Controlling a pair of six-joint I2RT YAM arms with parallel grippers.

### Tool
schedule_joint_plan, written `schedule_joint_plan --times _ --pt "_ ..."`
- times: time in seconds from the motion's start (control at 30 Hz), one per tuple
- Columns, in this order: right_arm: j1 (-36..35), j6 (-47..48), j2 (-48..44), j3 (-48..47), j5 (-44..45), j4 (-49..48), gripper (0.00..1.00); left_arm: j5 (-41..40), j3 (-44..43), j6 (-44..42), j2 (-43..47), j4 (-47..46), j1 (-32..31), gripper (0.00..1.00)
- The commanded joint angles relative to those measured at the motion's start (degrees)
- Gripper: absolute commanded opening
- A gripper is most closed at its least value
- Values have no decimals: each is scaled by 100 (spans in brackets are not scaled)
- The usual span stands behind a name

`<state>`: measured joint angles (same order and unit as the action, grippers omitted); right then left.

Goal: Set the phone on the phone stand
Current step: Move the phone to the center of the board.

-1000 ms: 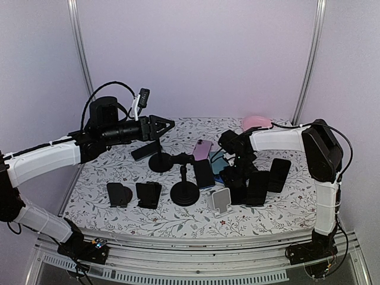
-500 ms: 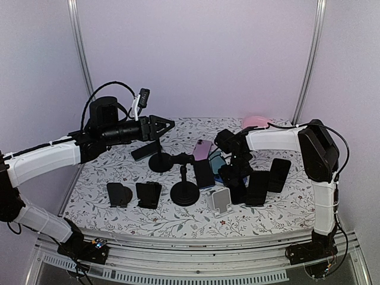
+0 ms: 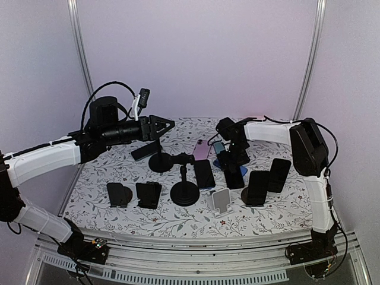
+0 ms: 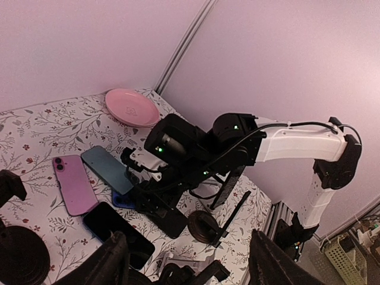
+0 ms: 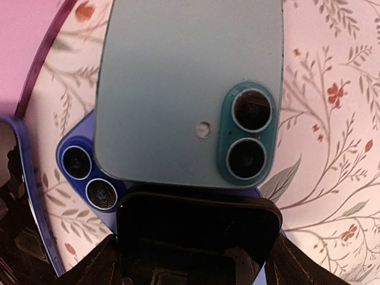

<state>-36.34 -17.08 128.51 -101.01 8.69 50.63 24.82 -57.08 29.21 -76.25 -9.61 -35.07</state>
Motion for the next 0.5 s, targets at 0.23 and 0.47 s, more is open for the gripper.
schedule_joint_plan --times 0.23,0.47 --pt "347 -277 26 -398 -203 -304 94 -9 -104 50 41 -91 72 69" --pt "342 -319 -257 49 -285 -566 99 29 -75 110 32 -163 55 69"
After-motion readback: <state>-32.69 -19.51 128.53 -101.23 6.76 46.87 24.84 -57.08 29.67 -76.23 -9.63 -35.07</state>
